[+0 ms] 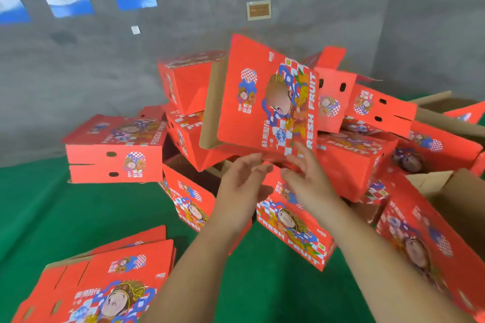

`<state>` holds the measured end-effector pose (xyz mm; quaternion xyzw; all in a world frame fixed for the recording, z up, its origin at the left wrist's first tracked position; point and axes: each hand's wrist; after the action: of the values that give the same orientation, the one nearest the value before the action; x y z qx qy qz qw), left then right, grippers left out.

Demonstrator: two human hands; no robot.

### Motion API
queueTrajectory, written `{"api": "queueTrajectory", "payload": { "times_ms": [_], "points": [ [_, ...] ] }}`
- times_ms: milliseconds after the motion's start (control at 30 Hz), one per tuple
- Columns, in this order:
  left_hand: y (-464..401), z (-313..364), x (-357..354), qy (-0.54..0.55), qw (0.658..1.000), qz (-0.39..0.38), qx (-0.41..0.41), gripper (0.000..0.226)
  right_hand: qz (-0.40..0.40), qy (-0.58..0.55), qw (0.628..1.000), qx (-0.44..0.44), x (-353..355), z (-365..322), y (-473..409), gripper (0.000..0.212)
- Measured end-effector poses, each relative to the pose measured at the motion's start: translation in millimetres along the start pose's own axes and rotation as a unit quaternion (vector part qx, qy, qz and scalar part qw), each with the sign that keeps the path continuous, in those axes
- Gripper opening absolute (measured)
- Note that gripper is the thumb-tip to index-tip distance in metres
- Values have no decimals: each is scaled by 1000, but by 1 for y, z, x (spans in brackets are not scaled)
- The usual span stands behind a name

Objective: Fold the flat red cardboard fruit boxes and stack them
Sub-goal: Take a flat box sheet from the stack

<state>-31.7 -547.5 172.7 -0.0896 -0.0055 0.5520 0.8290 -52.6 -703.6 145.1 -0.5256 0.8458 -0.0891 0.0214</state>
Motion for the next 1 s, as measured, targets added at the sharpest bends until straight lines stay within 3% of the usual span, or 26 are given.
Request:
{"api": "queueTrajectory", "payload": {
  "times_ms": [267, 467, 600, 833, 1000],
  "points": [
    [12, -36, 4, 70, 991, 81, 80, 15, -13, -4, 1000, -10, -38, 41, 33, 56],
    [21, -59, 11, 48, 993, 81, 68, 30, 14, 31, 999, -36, -38, 56, 55, 69],
    [30, -66, 15, 24, 998, 33, 46, 36, 81, 40, 996, 1, -52, 56, 77, 47],
    [65, -90, 33, 20, 996, 59, 66, 22, 152, 4, 988, 20, -94, 68, 127, 22],
    [87, -106, 73, 42, 986, 81, 139, 18, 104, 19, 994, -29, -137, 80, 147, 26]
  ]
}}
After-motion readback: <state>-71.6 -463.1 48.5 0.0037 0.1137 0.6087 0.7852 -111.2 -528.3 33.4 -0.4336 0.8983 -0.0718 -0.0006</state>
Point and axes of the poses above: each hand's wrist, its own y-axis away from the middle knuckle, its own x-axis out of the back of the hand, z = x × y, and after that the axes turned 1 degree about -x, right-handed
